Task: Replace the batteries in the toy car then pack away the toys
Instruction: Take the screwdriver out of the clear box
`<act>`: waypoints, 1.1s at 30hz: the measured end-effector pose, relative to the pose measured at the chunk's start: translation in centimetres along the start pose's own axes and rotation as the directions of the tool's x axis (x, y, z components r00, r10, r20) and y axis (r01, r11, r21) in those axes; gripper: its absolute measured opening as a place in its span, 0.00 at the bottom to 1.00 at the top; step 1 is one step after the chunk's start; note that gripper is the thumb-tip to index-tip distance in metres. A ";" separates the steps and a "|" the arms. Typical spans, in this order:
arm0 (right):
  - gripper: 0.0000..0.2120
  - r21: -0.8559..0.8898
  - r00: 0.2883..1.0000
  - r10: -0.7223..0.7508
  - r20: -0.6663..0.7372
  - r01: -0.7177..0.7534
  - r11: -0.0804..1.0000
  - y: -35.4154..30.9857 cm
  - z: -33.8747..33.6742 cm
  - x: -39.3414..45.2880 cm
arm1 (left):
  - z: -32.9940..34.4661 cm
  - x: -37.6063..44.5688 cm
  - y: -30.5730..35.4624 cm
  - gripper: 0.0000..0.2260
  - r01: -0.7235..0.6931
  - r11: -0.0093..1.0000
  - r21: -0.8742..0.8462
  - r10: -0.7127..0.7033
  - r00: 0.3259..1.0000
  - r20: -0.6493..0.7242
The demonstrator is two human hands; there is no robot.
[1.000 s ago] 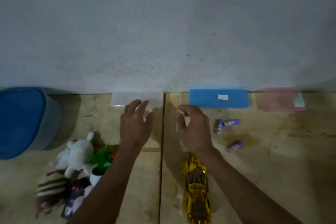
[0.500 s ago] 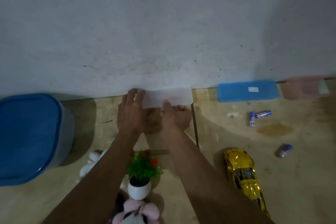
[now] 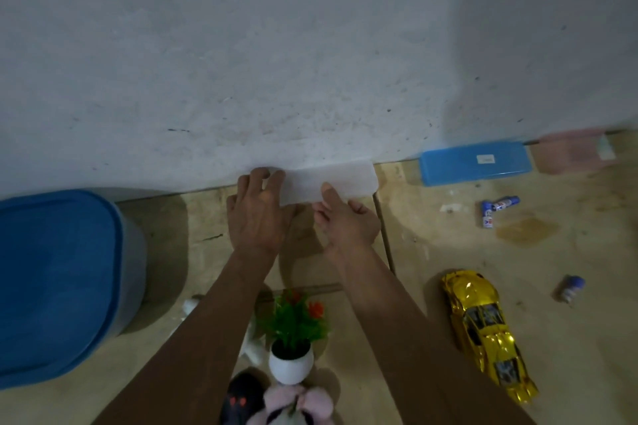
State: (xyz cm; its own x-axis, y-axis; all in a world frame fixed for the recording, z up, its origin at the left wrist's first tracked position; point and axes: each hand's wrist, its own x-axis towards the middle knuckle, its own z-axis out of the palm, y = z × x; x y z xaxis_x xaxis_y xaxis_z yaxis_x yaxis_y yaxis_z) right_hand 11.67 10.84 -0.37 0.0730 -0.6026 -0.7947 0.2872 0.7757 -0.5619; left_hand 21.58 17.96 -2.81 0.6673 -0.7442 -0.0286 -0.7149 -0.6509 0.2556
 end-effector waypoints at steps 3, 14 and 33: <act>0.21 -0.044 0.999 -0.038 0.026 0.039 0.998 -1.1 0.9 -0.2 | -0.5 0.1 0.4 0.31 0.019 1.000 0.023 -0.019 1.000 0.007; 0.13 -0.515 0.773 -0.370 0.514 0.624 0.588 -5.3 -1.0 2.2 | -0.6 -2.1 0.8 0.40 0.192 0.903 -0.384 -0.234 0.970 -0.065; 0.13 -0.306 0.374 -0.035 0.927 0.699 -0.646 -5.2 1.1 4.3 | -0.6 -1.4 0.8 0.27 0.179 0.937 -0.299 -0.186 0.983 0.004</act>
State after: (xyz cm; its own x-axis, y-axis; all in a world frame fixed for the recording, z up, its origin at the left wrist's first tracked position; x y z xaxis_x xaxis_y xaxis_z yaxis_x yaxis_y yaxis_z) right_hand 11.60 4.03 -0.63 0.9026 -0.4255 -0.0647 -0.4267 -0.8653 -0.2630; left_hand 20.21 18.62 -2.00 0.7879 -0.6106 -0.0796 -0.4883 -0.6984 0.5232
